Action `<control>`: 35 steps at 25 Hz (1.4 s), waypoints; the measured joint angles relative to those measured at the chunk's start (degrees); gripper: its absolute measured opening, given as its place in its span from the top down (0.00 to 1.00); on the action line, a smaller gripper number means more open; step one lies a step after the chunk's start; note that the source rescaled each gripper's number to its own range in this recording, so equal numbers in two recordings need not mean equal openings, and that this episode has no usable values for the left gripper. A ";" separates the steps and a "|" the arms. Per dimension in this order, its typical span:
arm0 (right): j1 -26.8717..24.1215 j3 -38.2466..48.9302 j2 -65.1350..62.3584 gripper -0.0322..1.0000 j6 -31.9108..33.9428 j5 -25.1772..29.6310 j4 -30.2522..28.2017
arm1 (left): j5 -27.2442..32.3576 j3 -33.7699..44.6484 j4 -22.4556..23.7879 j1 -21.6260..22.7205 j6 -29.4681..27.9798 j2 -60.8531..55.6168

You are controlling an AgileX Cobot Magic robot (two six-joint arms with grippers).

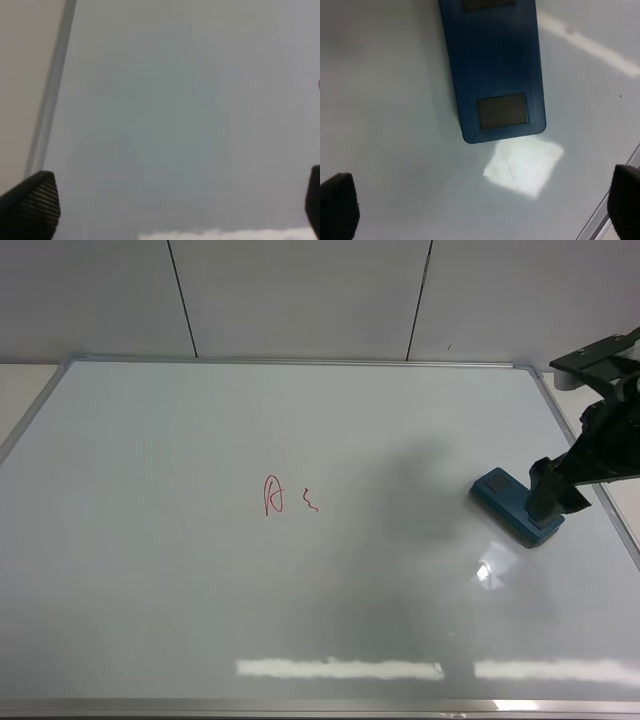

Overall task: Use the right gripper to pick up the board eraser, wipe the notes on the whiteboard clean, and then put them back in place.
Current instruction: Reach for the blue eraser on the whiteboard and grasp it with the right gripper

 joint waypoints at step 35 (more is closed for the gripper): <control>-3.35 -2.17 19.40 0.00 -12.25 -14.58 5.17 | 0.00 0.00 0.00 0.00 0.00 0.00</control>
